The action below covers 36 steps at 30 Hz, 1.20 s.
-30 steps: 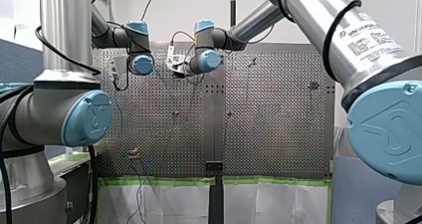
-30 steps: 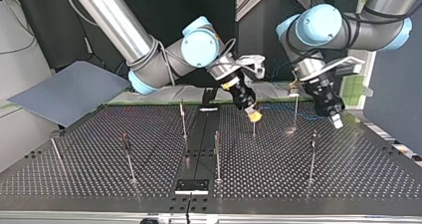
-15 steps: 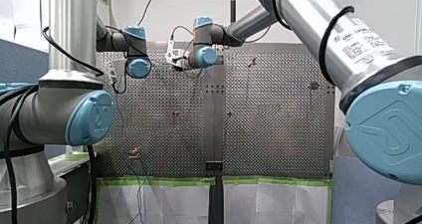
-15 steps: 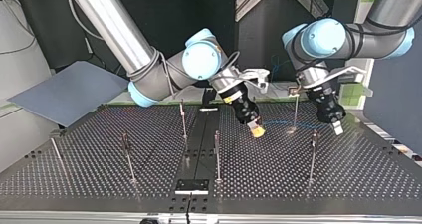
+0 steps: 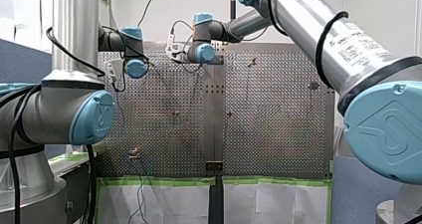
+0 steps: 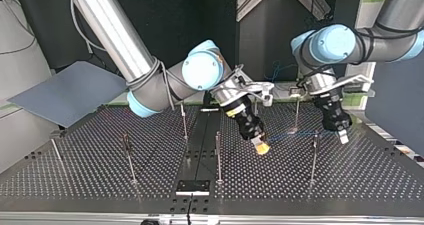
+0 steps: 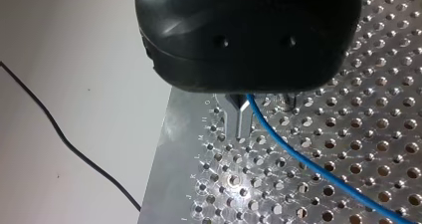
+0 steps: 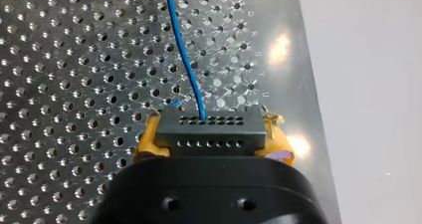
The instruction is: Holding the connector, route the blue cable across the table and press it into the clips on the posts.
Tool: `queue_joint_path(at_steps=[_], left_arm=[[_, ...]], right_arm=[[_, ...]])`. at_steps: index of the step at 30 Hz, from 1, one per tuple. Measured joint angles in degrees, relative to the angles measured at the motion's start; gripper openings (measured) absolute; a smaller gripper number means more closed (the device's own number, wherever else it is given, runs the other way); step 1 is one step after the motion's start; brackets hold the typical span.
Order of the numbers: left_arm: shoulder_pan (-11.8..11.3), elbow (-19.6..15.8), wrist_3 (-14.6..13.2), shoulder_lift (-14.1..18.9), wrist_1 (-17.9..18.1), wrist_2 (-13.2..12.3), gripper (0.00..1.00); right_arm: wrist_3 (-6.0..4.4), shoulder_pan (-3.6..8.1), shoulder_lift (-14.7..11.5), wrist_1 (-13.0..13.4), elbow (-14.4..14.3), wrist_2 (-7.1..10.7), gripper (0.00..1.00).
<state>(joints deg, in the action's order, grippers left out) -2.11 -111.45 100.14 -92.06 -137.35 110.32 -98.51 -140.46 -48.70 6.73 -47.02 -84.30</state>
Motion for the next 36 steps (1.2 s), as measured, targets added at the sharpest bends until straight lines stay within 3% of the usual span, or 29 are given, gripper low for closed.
queue_joint_path(at_steps=[9,17,28,36], left_arm=[[-0.93,0.10,0.86,-0.74,0.12,-1.75,0.00],[-1.82,0.72,2.68,-1.31,2.16,-5.01,0.00],[-3.47,5.64,4.89,-7.44,3.54,-8.05,0.00],[-4.92,6.07,5.47,-9.42,4.30,-9.06,0.00]], right_arm=[[0.48,-0.15,1.34,-0.47,0.28,-0.09,0.00],[0.75,0.22,2.67,-0.48,0.29,-0.43,0.00],[1.09,0.99,2.92,-0.25,0.30,-1.01,0.00],[1.62,1.13,2.95,-0.10,0.32,-1.54,0.00]])
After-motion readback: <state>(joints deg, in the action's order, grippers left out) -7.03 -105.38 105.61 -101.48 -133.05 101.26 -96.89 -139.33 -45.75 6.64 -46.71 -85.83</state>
